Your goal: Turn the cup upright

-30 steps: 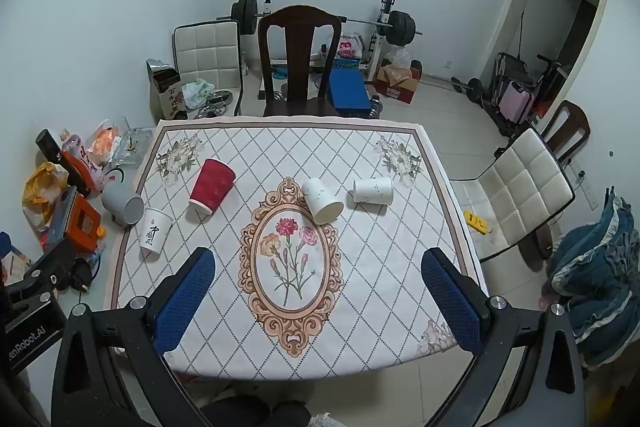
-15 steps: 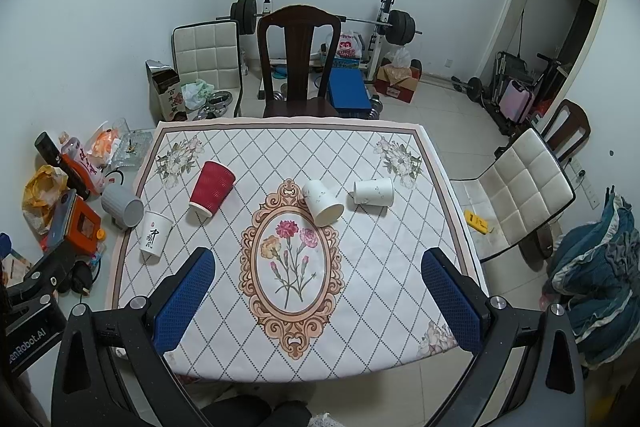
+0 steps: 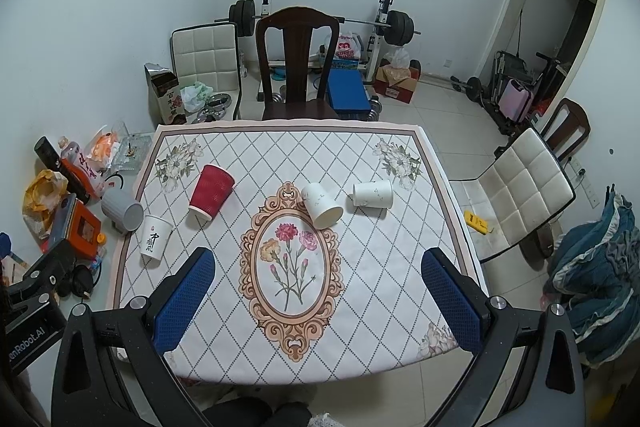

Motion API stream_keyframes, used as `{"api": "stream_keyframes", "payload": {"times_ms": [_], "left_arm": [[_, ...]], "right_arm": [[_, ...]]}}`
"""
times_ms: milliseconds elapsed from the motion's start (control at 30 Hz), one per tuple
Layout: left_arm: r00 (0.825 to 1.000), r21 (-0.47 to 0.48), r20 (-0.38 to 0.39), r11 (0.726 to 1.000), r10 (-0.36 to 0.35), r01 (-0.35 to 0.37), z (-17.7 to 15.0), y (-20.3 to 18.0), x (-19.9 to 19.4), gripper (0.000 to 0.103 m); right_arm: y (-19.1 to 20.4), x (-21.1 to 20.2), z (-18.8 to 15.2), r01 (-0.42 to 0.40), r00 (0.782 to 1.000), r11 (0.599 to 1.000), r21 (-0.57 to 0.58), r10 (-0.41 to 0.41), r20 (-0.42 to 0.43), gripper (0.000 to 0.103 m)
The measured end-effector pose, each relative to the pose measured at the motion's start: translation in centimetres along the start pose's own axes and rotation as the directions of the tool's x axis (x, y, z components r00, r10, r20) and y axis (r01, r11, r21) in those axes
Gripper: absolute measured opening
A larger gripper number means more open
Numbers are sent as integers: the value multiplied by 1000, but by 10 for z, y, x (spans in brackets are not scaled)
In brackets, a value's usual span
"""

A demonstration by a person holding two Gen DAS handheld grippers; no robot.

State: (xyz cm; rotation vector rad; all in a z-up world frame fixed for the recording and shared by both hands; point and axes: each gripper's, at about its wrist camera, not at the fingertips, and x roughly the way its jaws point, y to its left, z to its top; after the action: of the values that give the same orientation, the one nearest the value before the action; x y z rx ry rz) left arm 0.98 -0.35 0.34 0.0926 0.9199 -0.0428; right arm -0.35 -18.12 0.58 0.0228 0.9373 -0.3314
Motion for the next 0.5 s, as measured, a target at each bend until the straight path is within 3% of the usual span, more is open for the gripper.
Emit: {"api": "stream_keyframes", "payload": {"times_ms": [500], "left_arm": [[1000, 3, 1, 1000, -3, 3, 5, -3, -1, 103]], "right_arm": [[-3, 2, 4, -1, 1000, 1000, -1, 1, 4, 103]]}}
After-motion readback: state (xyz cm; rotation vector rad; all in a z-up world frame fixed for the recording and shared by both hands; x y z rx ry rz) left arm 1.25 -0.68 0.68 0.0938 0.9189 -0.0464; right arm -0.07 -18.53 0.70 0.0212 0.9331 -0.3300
